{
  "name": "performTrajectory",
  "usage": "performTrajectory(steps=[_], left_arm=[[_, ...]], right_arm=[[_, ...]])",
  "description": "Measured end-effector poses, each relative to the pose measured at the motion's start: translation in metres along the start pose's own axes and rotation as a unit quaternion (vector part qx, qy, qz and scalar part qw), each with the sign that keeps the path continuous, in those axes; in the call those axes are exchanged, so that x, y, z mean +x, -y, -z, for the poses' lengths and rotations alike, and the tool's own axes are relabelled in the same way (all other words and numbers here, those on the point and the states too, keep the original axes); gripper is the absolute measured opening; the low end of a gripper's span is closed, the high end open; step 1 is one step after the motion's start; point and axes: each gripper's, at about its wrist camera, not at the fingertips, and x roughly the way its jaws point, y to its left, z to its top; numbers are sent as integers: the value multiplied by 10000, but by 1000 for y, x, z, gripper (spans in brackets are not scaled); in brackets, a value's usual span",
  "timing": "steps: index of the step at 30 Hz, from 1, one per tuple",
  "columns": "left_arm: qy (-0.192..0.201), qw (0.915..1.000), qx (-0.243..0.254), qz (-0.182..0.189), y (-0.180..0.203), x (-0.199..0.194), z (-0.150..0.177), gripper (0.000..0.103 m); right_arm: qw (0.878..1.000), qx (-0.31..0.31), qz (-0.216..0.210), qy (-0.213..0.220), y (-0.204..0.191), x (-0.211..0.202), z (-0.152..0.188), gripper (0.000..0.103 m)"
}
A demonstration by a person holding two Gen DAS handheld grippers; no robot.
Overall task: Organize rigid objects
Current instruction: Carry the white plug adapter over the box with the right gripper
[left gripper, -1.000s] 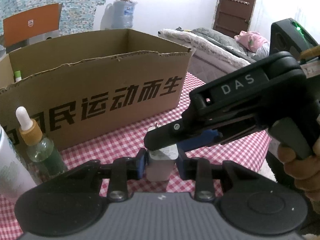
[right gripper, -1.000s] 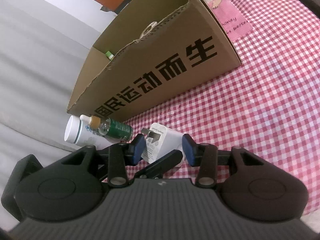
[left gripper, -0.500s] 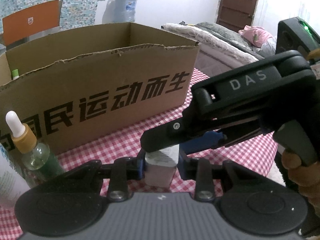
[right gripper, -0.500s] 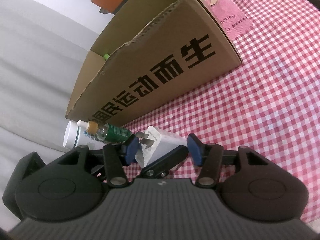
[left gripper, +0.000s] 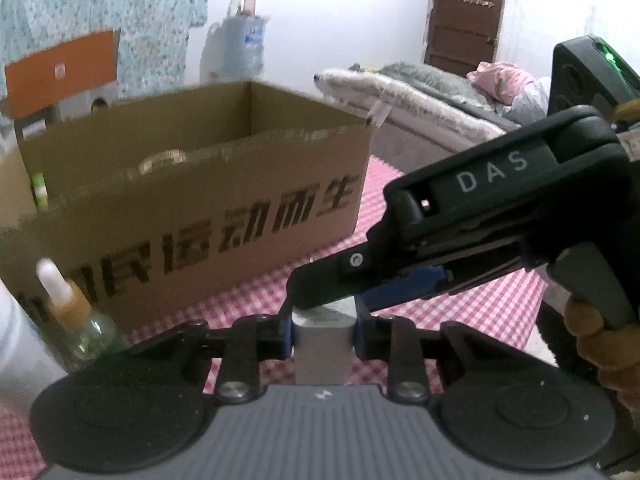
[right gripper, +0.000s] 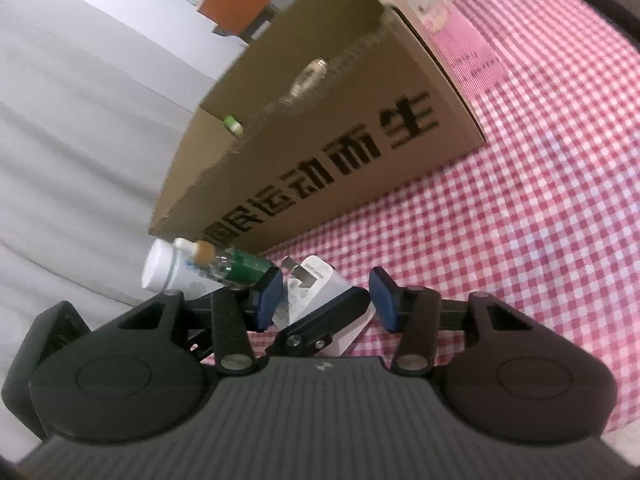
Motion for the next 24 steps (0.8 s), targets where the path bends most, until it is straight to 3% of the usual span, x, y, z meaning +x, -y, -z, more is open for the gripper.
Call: performTrajectory(steps=[7, 13, 17, 24], left_arm=[[589, 9980, 171, -182, 3, -41, -38, 28], [883, 9953, -29, -406, -8, -48, -87, 28], [761, 9949, -404, -517, -26, -28, -121, 28], [81, 9891, -1344, -595, -72, 40, -163, 28]], right_arm=[[9970, -566, -242, 477, -42, -39, -15, 47], [9892, -1162, -434, 782, -75, -57, -56, 48], [9877, -1308, -537, 662, -82, -50, -102, 48], [9922, -1215, -279, 36, -71, 1, -187, 48]])
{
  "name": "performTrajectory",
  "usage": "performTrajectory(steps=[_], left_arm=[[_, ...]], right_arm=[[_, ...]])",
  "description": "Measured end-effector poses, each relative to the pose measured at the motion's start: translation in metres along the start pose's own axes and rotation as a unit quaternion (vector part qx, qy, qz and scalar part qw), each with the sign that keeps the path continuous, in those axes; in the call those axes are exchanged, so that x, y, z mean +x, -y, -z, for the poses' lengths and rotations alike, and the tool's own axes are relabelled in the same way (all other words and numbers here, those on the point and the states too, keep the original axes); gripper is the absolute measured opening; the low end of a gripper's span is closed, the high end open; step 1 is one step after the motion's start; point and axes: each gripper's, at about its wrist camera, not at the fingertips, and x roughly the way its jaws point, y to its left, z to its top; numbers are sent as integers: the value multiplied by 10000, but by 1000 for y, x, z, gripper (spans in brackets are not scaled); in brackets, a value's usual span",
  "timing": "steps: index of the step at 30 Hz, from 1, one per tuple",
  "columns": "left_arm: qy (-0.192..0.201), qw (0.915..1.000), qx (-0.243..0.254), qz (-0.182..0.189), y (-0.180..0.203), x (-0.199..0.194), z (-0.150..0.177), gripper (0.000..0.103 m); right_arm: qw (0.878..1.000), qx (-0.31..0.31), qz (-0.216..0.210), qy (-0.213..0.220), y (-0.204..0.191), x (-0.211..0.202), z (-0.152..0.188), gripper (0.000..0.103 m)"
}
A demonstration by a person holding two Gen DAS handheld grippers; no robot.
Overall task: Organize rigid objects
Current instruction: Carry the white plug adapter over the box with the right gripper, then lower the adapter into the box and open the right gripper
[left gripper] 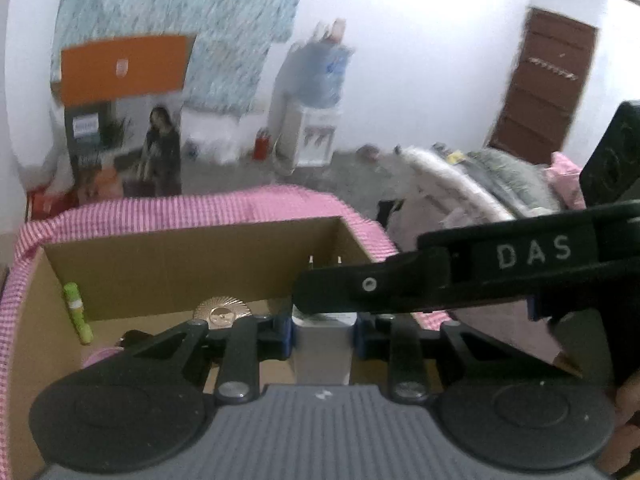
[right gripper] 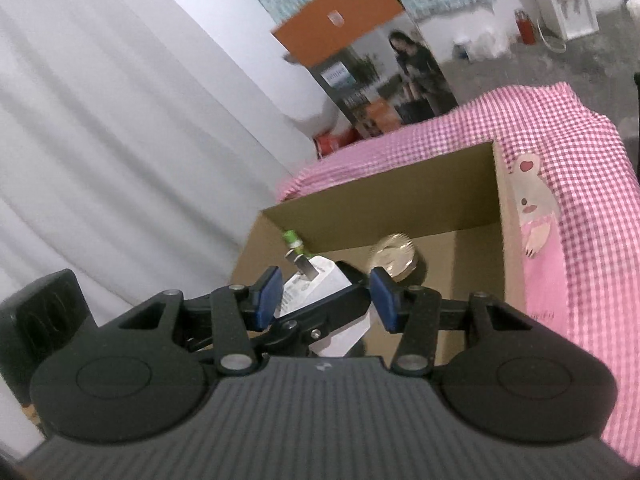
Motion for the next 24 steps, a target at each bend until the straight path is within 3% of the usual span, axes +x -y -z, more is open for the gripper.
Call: performTrajectory(steps=[8, 15, 21, 23, 24], left_arm=[[-655, 9947, -791, 59, -34, 64, -19, 27], [-624, 9949, -797, -43, -31, 75, -29, 26], [-564, 9957, -732, 55, -24, 76, -32, 26], [-522, 9963, -676, 62, -20, 72, -32, 29], [-506, 9966, -649, 56, -17, 70, -32, 36]], right_arm=[[9967, -53, 519, -623, 34, 67, -36, 47], [9951, -349, 730, -559, 37, 82, -53, 46], [9946, -613, 759, -358, 35, 69, -53, 46], [9951, -616, 724, -278, 36, 62, -51, 46], [9953, -612, 716, -227, 36, 58, -50, 46]])
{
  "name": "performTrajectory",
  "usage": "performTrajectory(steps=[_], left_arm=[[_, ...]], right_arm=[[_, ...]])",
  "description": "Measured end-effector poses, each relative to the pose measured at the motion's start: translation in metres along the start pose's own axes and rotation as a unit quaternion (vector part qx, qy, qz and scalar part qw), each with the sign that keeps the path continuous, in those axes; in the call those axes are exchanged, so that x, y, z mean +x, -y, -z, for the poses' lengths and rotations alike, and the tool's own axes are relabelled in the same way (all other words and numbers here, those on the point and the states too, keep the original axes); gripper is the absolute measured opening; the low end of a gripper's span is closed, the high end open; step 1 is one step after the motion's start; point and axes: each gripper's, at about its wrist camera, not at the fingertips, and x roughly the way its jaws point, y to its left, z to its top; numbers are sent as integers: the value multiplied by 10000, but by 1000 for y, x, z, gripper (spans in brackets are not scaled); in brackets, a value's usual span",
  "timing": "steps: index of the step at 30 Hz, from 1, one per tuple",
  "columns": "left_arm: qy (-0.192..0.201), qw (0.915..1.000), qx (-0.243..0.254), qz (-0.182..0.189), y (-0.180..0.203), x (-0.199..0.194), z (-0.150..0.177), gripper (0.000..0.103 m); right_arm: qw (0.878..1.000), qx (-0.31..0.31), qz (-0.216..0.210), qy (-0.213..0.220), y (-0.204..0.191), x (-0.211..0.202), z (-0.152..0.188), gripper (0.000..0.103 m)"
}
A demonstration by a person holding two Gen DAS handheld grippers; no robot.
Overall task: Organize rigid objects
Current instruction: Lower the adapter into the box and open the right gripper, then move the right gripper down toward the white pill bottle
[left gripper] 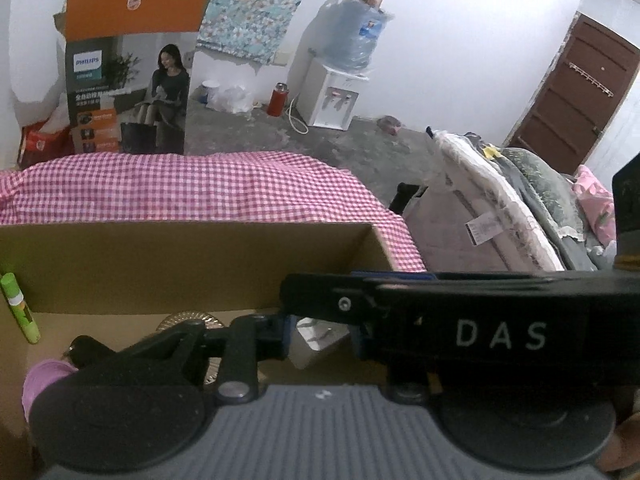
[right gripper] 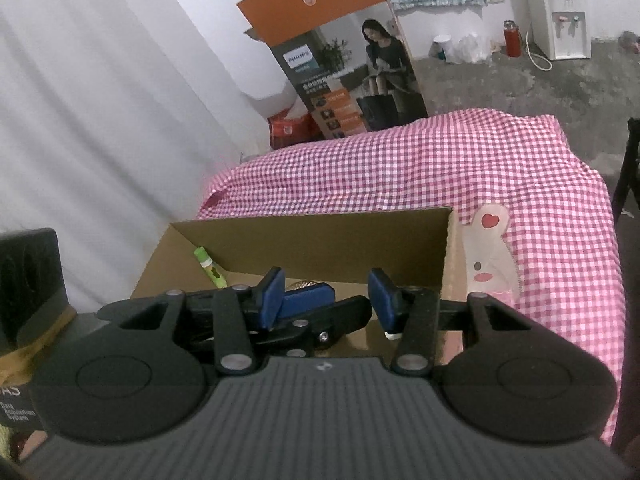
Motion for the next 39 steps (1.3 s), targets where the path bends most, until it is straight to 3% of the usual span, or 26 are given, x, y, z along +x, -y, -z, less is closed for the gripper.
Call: performTrajectory(steps=[6, 9, 16, 20, 24, 29, 33, 39], left_arm=[[255, 9995, 174, 74, 14, -30, 4, 71], [400, 9988, 231, 180, 20, -52, 10, 85], [760, 9941, 652, 425, 37, -117, 48, 103], [879, 9900, 1009, 439, 46, -154, 78, 103], [964, 9867, 1286, 243, 48, -187, 109, 103], [967, 9898, 1008, -275, 33, -208, 139, 103], [932, 9906, 841, -548, 17, -214, 158, 103], [1016, 9868, 655, -1074, -7, -220, 178, 103]], right_arm=[[9991, 80, -181, 362, -3, -35, 11, 50], [9973, 121, -273, 673, -9, -63, 21, 60], [9875, 357, -507, 1451, -27, -136, 72, 87], [9800, 479, -450, 1881, -41, -173, 114, 102], [9750, 341, -94, 2193, -61, -198, 157, 102], [9726, 266, 339, 2285, -84, -207, 197, 102], [9664, -92, 1105, 2318, -112, -199, 215, 102], [9472, -813, 2325, 2055, -152, -165, 232, 102]])
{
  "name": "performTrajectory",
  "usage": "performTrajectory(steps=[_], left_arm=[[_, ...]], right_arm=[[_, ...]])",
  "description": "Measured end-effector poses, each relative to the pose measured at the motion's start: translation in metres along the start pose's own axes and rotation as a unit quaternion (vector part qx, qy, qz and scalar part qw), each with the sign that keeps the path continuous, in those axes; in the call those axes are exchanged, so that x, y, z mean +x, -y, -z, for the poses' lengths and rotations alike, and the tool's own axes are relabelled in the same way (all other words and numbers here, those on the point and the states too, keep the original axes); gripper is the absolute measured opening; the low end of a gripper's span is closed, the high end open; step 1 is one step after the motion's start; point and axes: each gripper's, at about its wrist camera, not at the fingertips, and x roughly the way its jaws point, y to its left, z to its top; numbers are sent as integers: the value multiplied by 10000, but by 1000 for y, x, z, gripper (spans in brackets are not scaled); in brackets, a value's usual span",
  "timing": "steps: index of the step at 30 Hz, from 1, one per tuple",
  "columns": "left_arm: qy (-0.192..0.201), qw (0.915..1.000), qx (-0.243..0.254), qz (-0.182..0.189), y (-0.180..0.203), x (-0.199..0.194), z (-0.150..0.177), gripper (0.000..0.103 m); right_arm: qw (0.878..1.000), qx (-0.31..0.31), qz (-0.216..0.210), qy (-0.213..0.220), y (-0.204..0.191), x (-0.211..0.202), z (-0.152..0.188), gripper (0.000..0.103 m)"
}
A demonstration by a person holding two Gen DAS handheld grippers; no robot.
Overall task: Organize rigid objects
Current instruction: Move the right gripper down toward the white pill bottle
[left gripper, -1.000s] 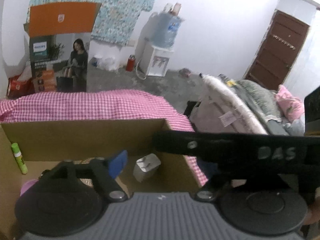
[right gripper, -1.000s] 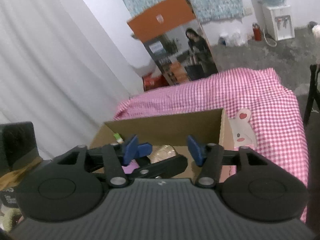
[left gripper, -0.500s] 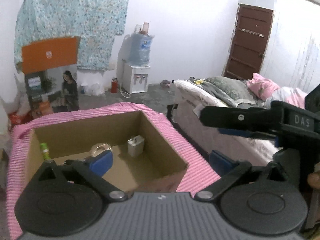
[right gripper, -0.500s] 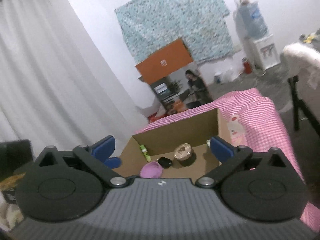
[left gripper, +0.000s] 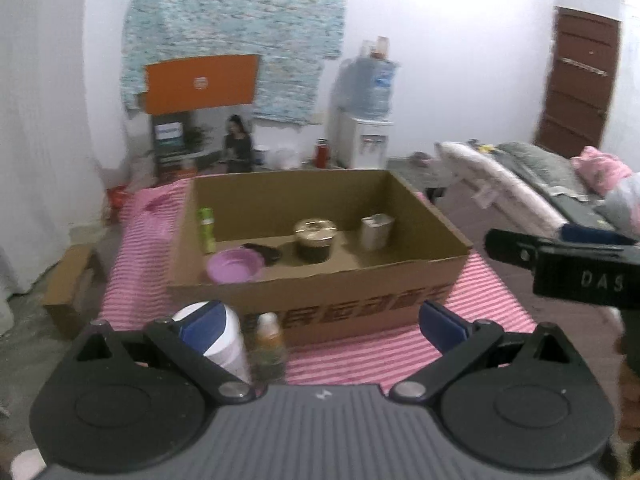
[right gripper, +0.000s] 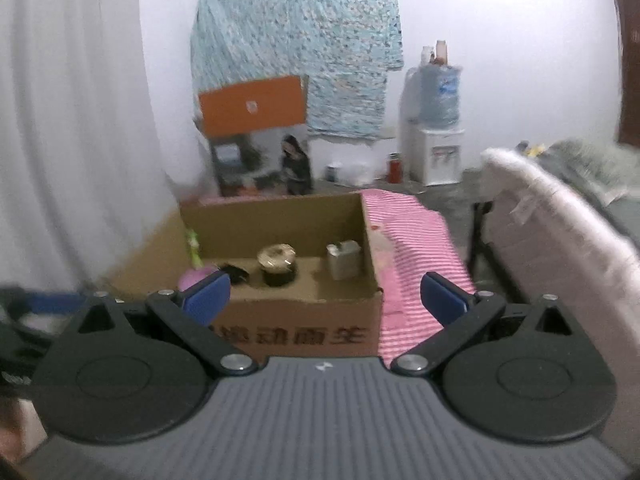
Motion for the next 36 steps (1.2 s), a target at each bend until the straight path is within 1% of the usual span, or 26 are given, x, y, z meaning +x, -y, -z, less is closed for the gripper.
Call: performTrajectory(steps=[2, 4, 6, 9, 10, 12, 14, 16, 19, 21, 23, 25, 27, 29, 31, 34, 36], left_arm=[[99, 9996, 44, -257, -3, -1, 6, 103], [141, 9990, 91, -424, -6, -2, 11, 103], [159, 9987, 103, -478, -7, -3, 14, 103], [189, 9980, 104, -589, -7, -2, 16, 103], [190, 9978, 118, -623, -8, -2, 17, 103], [160, 9974, 122, -696, -9, 0, 17, 103], [166, 9973, 46, -714, -13, -1, 19, 103], [207, 9969, -27, -757, -18, -1, 21, 103], [243, 9953, 49, -941, -22, -2, 24, 103], [268, 9938, 75, -1073, -26, 0, 26, 103], [256, 9932, 32, -1137, -31, 2, 29, 103], [152, 9944, -49, -1049, -38, 7, 32, 103], [121, 9960, -142, -870, -48, 11, 37, 103], [118, 9972, -303, -670, -58, 16, 42, 103], [41, 9976, -394, -572, -66, 23, 46, 103], [-61, 9978, -404, -524, -75, 31, 51, 103], [-52, 9976, -500, -471, -81, 34, 54, 103]], right_arm=[[9995, -272, 161, 9, -14, 2, 2, 102], [9988, -447, 184, 11, -25, 4, 3, 102], [9981, -589, 186, 44, -35, 3, 2, 102], [9974, -644, 132, 301, -45, -3, -1, 102], [9974, -625, 38, 365, -43, -5, -3, 102], [9973, -524, -279, 424, -43, -7, -4, 102], [9975, -324, -546, 312, -44, -1, -6, 102], [9973, -220, -662, 238, -47, 3, -6, 102], [9962, -261, -797, 234, -54, 8, -7, 102], [9937, -253, -1073, 222, -59, 11, -9, 102], [9895, -201, -1427, 107, -65, 17, -10, 102], [9842, -99, -1766, -63, -72, 27, -11, 102], [9794, -29, -2009, -221, -80, 37, -11, 102], [9762, -50, -2142, -340, -91, 46, -10, 102], [9729, -116, -2267, -437, -102, 53, -8, 102], [9672, -147, -2459, -622, -117, 63, -6, 101], [9643, -155, -2534, -758, -125, 71, -4, 101]])
